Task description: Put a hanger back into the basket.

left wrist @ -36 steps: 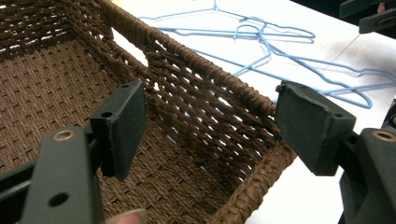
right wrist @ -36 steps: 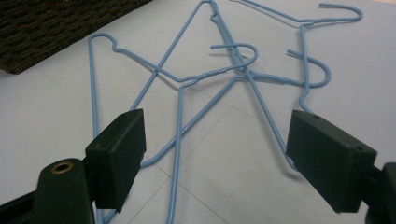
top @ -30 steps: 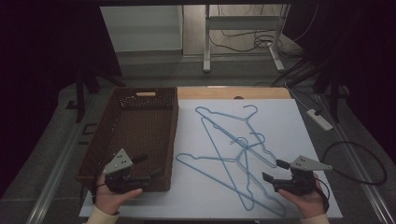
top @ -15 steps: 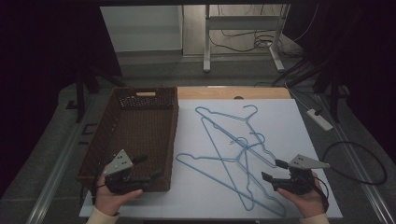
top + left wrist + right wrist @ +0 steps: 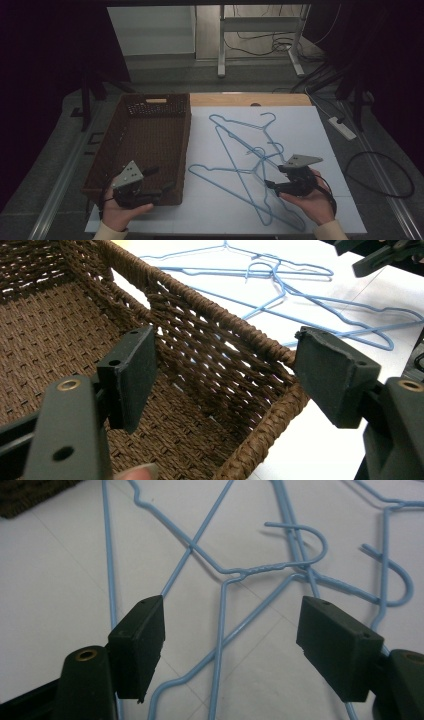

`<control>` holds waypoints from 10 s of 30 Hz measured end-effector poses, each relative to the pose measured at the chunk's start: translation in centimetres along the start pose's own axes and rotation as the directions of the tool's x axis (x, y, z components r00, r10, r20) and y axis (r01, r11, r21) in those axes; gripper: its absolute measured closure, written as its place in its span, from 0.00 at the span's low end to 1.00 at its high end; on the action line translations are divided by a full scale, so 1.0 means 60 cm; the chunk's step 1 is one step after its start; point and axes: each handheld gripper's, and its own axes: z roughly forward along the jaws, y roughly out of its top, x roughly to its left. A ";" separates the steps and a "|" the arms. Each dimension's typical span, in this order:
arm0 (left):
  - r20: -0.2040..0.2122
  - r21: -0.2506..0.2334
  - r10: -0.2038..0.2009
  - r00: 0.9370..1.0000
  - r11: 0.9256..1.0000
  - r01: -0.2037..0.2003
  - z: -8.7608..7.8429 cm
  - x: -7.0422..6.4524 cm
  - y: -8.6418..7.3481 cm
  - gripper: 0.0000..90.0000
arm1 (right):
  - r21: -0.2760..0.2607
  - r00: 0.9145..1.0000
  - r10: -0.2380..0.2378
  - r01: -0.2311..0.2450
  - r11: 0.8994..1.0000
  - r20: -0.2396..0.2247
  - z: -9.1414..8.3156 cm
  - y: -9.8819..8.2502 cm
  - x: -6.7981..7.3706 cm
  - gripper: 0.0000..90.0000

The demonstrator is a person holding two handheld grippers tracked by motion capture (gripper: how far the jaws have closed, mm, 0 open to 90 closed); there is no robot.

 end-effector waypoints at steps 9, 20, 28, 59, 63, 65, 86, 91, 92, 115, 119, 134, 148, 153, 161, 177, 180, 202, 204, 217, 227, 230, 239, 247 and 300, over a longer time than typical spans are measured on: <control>-0.006 -0.003 0.001 1.000 1.000 -0.001 -0.001 -0.002 0.002 0.30 | 0.177 0.999 -0.053 0.051 0.983 0.006 0.056 0.027 0.002 0.42; -0.020 -0.011 0.006 1.000 1.000 -0.006 -0.004 -0.002 0.003 0.30 | 0.335 0.990 -0.137 0.118 0.935 0.034 0.126 0.047 0.012 0.66; -0.024 -0.010 0.007 1.000 1.000 -0.007 -0.005 -0.003 0.004 0.31 | 0.352 0.994 -0.105 0.092 0.931 0.017 0.134 0.049 0.013 0.93; -0.029 -0.018 0.049 0.998 0.999 -0.049 -0.006 -0.022 0.022 0.31 | 0.032 0.983 -0.127 0.133 0.991 -0.134 -0.007 0.045 0.006 0.98; -0.022 -0.011 0.062 0.998 0.998 -0.063 -0.001 -0.027 0.029 0.31 | 0.002 0.981 -0.133 0.134 0.991 -0.141 -0.026 0.049 0.006 0.98; -0.019 -0.008 0.066 0.998 0.998 -0.066 0.003 -0.028 0.033 0.31 | -0.010 0.980 -0.137 0.137 0.991 -0.141 -0.030 0.050 0.006 0.98; 0.072 0.051 0.137 0.988 0.989 -0.141 0.078 -0.076 0.118 0.32 | -0.098 0.970 -0.155 0.139 0.985 -0.188 -0.072 0.054 -0.005 0.98; 0.127 0.079 0.160 0.979 0.982 -0.170 0.114 -0.091 0.146 0.32 | -0.104 0.964 -0.165 0.146 0.984 -0.206 -0.074 0.056 -0.003 0.98; 0.127 0.079 0.160 0.979 0.982 -0.170 0.114 -0.091 0.146 0.32 | -0.104 0.964 -0.165 0.146 0.984 -0.206 -0.074 0.056 -0.003 0.98; 0.288 0.257 0.252 0.924 0.909 -0.328 0.249 -0.118 0.190 0.49 | -0.119 0.944 -0.211 0.187 0.975 -0.253 -0.090 0.061 0.003 0.98; 0.304 0.282 0.292 0.907 0.882 -0.379 0.260 -0.126 0.190 0.72 | -0.123 0.939 -0.216 0.190 0.974 -0.266 -0.093 0.059 0.001 0.98; 0.352 0.269 0.355 0.866 0.848 -0.457 0.217 -0.148 0.186 0.96 | -0.134 0.952 -0.207 0.180 0.975 -0.228 -0.087 0.058 0.001 0.95; 0.268 0.147 0.267 0.926 0.938 -0.313 0.137 -0.110 0.198 0.97 | -0.367 0.976 -0.147 0.080 0.927 -0.158 -0.116 0.066 0.003 0.60; 0.224 0.119 0.241 0.944 0.955 -0.272 0.110 -0.090 0.202 0.97 | -0.412 0.988 -0.112 0.061 0.909 -0.101 -0.128 0.063 -0.002 0.48; 0.157 0.068 0.180 0.971 0.979 -0.192 0.061 -0.040 0.197 0.97 | -0.365 0.993 -0.067 0.027 0.931 -0.097 -0.113 0.050 -0.018 0.42; -0.007 -0.008 0.019 1.000 1.000 -0.019 -0.034 0.077 0.172 0.97 | -0.309 0.999 0.048 -0.052 0.950 -0.019 -0.078 0.006 -0.048 0.37; -0.068 -0.005 -0.004 0.998 1.000 0.004 -0.047 0.100 0.168 0.97 | -0.289 0.998 0.060 -0.065 0.955 -0.025 -0.068 -0.008 -0.049 0.37; -0.270 0.020 -0.117 0.956 0.992 0.127 -0.100 0.193 0.105 0.97 | -0.227 0.997 0.070 -0.078 0.971 -0.045 -0.042 -0.029 -0.043 0.36; -0.275 0.027 -0.118 0.954 0.991 0.131 -0.101 0.195 0.101 0.97 | -0.228 0.996 0.070 -0.079 0.970 -0.047 -0.042 -0.028 -0.043 0.36; -0.298 0.126 -0.114 0.948 0.980 0.157 -0.066 0.214 0.081 0.97 | -0.194 0.995 0.080 -0.091 0.977 -0.062 -0.031 -0.029 -0.045 0.36; -0.343 0.213 -0.114 0.932 0.957 0.195 -0.023 0.229 0.064 0.97 | -0.183 0.994 0.077 -0.090 0.979 -0.075 -0.029 -0.030 -0.044 0.36; -0.365 0.217 -0.136 0.921 0.950 0.226 -0.019 0.237 0.057 0.97 | -0.179 0.994 0.075 -0.088 0.980 -0.077 -0.027 -0.030 -0.044 0.36; -0.409 0.303 -0.135 0.902 0.913 0.274 -0.004 0.252 0.043 0.96 | -0.155 0.994 0.065 -0.077 0.985 -0.084 -0.019 -0.029 -0.042 0.36; -0.447 0.404 -0.122 0.886 0.857 0.321 0.016 0.259 0.038 0.96 | -0.147 0.994 0.063 -0.075 0.986 -0.088 -0.017 -0.029 -0.041 0.36; -0.038 0.014 -0.051 0.998 0.999 0.051 -0.016 0.063 0.047 0.38 | -0.136 0.996 0.086 -0.081 0.987 0.035 -0.028 -0.047 -0.060 0.36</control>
